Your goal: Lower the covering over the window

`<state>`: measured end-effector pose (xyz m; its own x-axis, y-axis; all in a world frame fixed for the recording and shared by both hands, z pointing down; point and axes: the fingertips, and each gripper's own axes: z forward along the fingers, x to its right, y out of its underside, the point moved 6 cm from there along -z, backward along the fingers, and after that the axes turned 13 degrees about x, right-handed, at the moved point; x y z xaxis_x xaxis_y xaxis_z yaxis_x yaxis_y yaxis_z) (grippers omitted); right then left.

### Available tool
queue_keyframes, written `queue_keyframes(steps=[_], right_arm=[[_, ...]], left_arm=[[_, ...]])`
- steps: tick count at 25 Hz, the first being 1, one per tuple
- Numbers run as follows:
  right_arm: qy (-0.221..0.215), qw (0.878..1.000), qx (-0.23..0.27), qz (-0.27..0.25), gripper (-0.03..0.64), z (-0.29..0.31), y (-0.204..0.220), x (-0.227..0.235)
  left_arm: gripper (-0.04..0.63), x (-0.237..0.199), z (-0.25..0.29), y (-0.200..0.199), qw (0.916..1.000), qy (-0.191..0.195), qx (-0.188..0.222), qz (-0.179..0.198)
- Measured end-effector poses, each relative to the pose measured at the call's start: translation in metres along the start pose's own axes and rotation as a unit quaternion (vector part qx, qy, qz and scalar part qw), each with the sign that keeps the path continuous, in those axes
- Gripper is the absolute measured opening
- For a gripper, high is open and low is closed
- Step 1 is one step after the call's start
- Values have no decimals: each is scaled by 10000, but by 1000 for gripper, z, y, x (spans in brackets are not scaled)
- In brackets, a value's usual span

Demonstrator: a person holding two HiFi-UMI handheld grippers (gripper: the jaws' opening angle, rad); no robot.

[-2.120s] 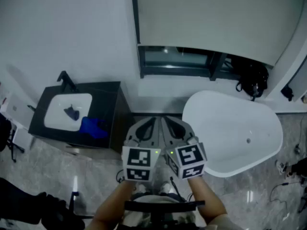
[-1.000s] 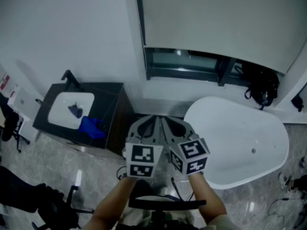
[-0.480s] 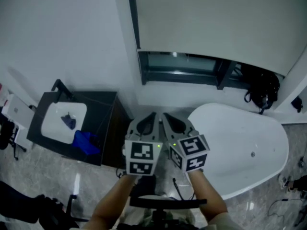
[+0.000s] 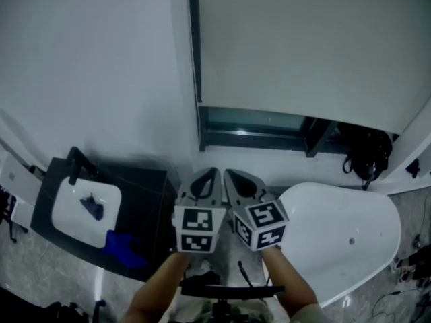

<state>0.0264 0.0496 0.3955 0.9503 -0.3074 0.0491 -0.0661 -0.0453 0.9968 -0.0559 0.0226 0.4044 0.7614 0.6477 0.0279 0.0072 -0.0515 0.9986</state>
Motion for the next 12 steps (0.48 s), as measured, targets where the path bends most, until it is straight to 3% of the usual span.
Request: queue_keyframes(steps=[12], right_arm=[[-231, 9991, 317, -150, 11, 100, -21, 29]], left_arm=[[17, -64, 62, -17, 9997, -50, 257, 21]])
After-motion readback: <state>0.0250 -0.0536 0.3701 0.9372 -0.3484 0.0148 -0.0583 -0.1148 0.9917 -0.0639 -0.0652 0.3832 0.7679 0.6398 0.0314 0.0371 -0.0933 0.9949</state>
